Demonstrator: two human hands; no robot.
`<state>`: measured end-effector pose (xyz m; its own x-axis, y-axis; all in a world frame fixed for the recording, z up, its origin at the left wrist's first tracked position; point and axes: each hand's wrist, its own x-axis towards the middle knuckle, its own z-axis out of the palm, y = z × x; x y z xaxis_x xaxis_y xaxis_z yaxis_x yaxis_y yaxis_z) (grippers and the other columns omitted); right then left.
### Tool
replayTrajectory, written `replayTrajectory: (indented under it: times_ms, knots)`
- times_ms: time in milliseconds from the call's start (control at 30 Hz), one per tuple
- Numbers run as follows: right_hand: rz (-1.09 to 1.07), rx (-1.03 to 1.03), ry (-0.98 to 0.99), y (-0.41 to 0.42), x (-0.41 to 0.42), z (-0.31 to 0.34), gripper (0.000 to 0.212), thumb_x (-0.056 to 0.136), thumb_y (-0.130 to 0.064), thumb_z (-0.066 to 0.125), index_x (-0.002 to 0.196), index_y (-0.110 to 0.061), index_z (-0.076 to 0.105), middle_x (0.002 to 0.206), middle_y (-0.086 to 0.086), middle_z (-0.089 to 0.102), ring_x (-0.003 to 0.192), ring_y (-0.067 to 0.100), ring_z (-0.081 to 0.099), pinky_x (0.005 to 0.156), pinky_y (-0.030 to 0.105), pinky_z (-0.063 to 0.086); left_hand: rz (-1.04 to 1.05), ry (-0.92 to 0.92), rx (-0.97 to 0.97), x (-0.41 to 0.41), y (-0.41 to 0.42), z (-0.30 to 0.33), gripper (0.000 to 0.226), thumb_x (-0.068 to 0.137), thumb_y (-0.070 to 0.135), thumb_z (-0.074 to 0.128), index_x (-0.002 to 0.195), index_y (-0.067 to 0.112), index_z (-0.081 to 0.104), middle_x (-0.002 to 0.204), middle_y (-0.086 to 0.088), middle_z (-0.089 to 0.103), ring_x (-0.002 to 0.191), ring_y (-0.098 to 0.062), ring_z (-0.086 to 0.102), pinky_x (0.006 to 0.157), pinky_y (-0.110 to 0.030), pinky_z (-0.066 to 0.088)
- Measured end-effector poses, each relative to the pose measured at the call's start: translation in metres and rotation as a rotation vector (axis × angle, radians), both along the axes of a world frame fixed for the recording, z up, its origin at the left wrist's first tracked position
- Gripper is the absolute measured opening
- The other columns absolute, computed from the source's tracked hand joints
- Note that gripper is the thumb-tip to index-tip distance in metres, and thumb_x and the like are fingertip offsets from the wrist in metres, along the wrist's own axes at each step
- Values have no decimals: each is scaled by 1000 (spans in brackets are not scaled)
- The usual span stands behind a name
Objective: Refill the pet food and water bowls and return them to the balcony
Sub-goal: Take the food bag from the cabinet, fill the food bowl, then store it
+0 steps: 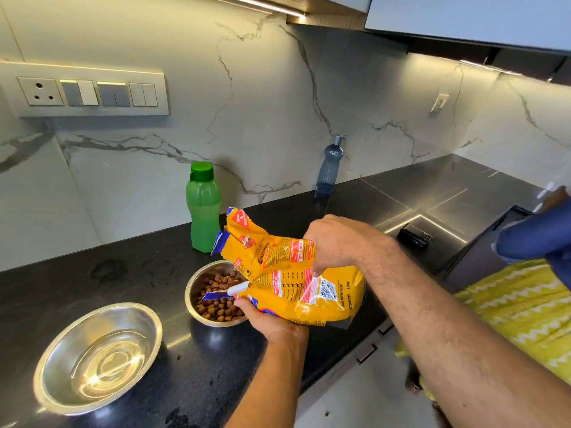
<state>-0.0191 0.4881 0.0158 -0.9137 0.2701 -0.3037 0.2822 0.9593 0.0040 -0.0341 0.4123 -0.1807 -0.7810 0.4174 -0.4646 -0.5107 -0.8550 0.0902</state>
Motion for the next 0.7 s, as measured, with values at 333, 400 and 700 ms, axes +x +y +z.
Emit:
replayTrajectory:
  times_ms: [333,400,700]
  knots:
    - [0,-14,4,1,1,-5,26,81,-34,87,82,-28,62,81,-10,61,76,9,59,65,31,46,-38,17,-10,-2,0,-4,62,94,74,32,114,28,68,104,-4,78,85,-27,77,70,-40,58]
    - [3,-14,0,2,0,-5,24,81,-34,86,86,-28,63,83,-9,61,81,12,61,63,29,44,-32,-2,-20,-1,1,-4,61,94,74,32,114,29,67,102,-3,79,85,-26,77,70,-40,57]
    - [-4,-5,5,4,-4,-5,26,81,-36,87,91,-28,64,85,-9,61,85,13,62,62,28,42,-14,-21,1,-3,4,0,62,90,78,36,114,30,68,102,-3,79,83,-25,77,60,-38,62]
